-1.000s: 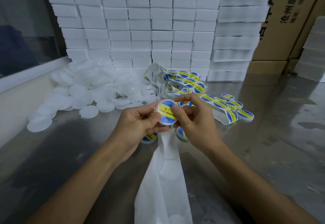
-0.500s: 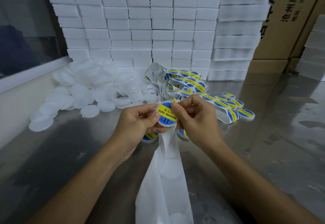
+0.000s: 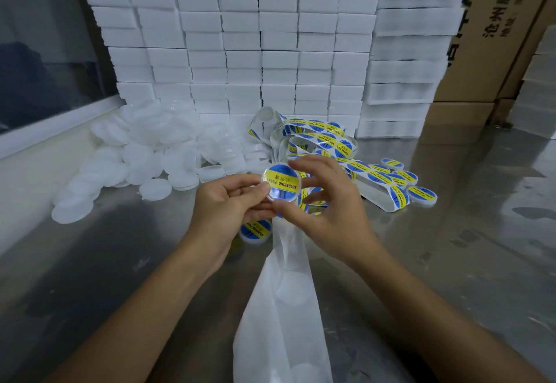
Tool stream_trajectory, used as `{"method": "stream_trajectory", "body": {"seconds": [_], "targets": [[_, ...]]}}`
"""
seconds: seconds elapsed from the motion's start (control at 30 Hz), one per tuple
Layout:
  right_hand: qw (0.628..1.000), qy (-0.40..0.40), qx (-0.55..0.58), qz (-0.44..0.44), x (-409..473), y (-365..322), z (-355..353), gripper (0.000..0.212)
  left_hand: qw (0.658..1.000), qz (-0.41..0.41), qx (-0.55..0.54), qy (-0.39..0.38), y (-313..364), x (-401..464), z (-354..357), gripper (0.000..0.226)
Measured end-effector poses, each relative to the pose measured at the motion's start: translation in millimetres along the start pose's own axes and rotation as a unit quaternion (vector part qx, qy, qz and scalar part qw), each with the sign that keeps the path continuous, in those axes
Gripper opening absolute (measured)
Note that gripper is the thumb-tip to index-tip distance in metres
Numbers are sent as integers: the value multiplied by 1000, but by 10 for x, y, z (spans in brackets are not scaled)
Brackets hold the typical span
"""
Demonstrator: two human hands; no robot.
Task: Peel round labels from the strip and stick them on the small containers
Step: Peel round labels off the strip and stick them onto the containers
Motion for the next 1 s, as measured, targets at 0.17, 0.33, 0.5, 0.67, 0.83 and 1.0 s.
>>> {"method": "stream_trajectory", "body": {"seconds": [0.17, 0.33, 0.5, 0.67, 0.83, 1.0], "targets": [[997, 2, -41, -59, 10, -37, -14, 38, 999, 2, 10, -34, -2, -44, 52, 11], [992, 85, -93, -3, 218, 295, -372, 28, 982, 110, 151, 20, 2, 6, -9, 7], [941, 192, -242, 136, 348, 1075, -1077, 23, 913, 243, 323, 52, -10, 12, -40, 28], [879, 222, -359, 222, 262, 1543, -1444, 22, 886, 239, 395, 45, -107, -15, -6, 47], [864, 206, -378, 262, 203, 1681, -1440, 24, 888, 180, 419, 62, -192, 17, -50, 42], [869, 154, -406, 235, 225, 1583, -1324, 30, 944, 118, 304, 54, -211, 49, -43, 29]]}}
Point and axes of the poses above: each hand's wrist, its own x-axis towards the middle knuckle, its own z-axis out of the palm, y = z × x, the point moved 7 cm from there along x, towards the middle knuckle, and after that the axes turned 15 degrees about y, right-handed, at the moved point
